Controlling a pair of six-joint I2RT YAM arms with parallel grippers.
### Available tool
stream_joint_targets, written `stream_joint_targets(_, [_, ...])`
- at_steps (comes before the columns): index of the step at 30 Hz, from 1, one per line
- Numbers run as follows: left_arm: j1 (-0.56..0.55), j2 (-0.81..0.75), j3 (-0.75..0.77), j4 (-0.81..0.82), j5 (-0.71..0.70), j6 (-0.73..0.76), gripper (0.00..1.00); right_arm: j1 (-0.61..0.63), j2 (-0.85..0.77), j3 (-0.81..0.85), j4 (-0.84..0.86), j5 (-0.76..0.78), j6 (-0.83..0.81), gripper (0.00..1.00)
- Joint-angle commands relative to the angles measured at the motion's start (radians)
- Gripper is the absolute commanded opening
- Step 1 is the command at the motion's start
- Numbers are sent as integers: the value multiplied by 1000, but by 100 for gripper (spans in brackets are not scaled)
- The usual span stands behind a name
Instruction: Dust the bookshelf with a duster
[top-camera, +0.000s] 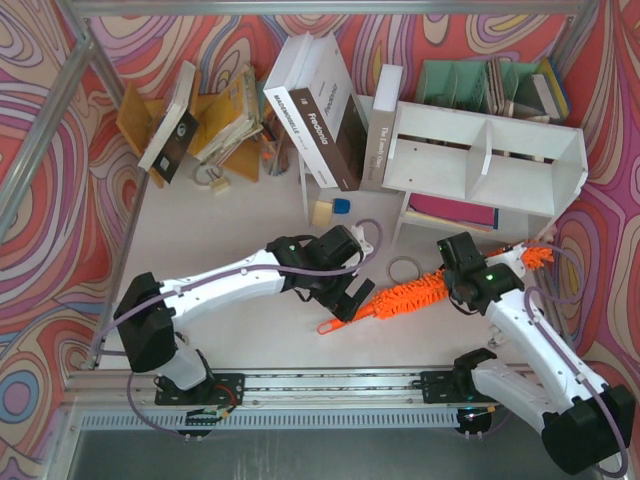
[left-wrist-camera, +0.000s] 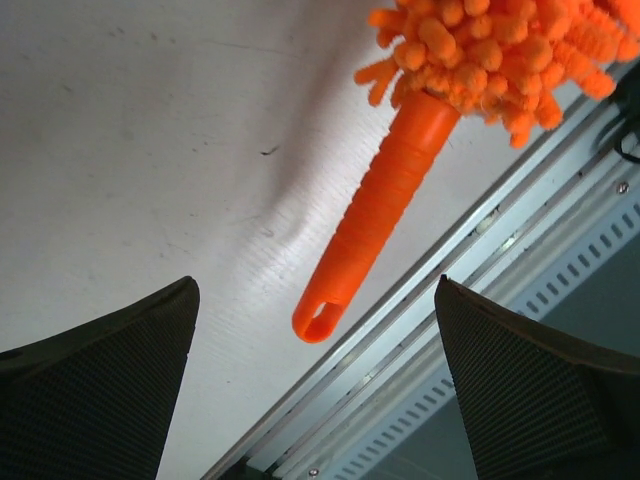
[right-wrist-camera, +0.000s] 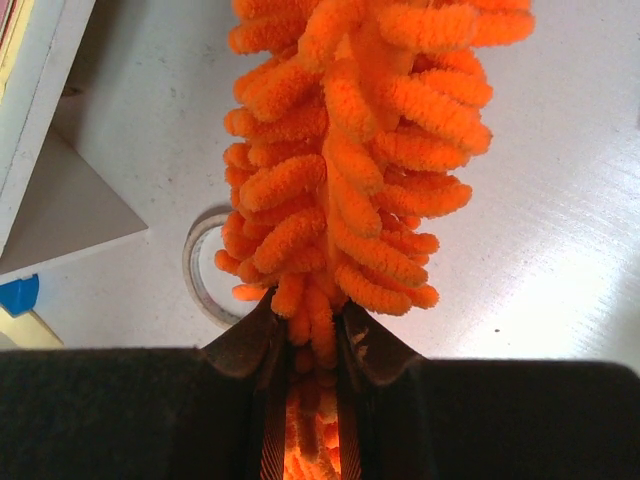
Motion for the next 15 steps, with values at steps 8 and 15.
stream_joint_targets(8, [-35, 75, 43, -53, 90, 59, 88, 4, -42, 45, -1, 36, -23, 0])
stream_joint_targets(15, [-39, 108, 38, 1, -17, 71, 85, 4, -49, 62, 9, 36, -19, 0])
